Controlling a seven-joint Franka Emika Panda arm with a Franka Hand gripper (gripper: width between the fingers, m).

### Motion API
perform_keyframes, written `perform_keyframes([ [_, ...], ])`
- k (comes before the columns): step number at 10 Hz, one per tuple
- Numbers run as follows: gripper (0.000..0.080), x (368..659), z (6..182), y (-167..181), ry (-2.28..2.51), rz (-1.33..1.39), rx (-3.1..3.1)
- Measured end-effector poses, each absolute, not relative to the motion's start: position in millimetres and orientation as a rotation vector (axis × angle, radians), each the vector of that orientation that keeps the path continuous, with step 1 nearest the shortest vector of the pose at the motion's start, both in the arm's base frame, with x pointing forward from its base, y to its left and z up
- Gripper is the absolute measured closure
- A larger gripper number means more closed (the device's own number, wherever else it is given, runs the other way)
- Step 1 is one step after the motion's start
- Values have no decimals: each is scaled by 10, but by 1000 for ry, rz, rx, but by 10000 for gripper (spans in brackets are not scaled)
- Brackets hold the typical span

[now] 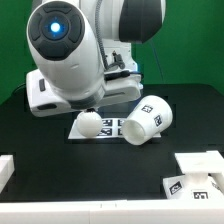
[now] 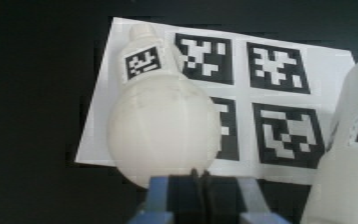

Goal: Assemble lamp

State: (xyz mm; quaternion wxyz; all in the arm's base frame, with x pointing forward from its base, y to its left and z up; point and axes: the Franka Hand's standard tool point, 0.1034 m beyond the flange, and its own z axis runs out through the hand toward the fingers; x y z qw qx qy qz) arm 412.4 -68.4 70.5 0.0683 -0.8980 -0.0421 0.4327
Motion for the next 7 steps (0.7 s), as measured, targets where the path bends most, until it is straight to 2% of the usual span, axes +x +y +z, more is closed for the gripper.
perform_keyframes([
  [3, 798, 4104, 672, -688, -97, 1333, -2723],
  [4, 718, 4099, 659, -665, -92, 1344, -2729],
  [5, 582, 4081, 597, -704, -123, 1325, -2727],
  [6, 582, 3941, 447, -858, -91, 1350, -2709],
  [7, 399, 3958, 483, -902, -72, 1373, -2694],
])
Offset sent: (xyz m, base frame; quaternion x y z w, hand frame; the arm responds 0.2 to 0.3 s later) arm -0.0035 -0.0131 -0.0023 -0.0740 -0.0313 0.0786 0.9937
